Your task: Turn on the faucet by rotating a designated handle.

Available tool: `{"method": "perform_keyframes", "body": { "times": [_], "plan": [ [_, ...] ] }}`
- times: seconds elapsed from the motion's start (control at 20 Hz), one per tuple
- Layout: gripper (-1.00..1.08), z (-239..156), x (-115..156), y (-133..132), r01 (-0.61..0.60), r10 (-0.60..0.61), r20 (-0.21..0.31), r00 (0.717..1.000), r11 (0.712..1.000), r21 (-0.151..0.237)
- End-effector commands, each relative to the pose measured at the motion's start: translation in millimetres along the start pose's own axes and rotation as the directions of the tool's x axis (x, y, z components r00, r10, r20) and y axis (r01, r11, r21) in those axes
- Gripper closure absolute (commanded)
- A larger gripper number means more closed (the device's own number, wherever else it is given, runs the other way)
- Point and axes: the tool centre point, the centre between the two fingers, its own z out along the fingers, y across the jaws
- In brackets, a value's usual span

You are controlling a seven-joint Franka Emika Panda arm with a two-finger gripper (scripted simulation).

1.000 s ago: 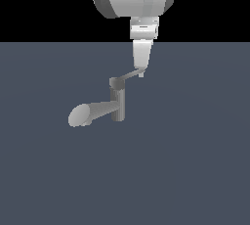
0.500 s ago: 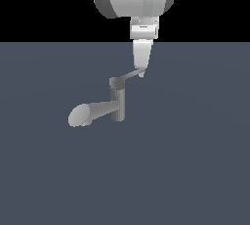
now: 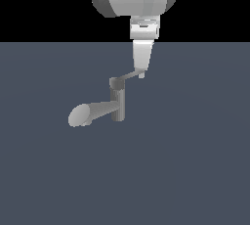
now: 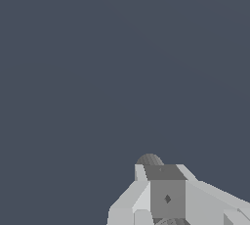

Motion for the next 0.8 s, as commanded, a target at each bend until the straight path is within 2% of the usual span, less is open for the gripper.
{"method": "perform_keyframes", "body": {
  "times": [0.0, 0.7, 0.75],
  "plan": [
    [1.08, 0, 1, 9, 0.0, 0.0, -0.001, 1.0, 1.0, -0.004],
    [1.08, 0, 5, 50, 0.0, 0.0, -0.001, 1.0, 1.0, -0.004],
    [1.08, -14, -5, 37, 0.013, -0.013, 0.002, 1.0, 0.999, 0.032]
  ]
}}
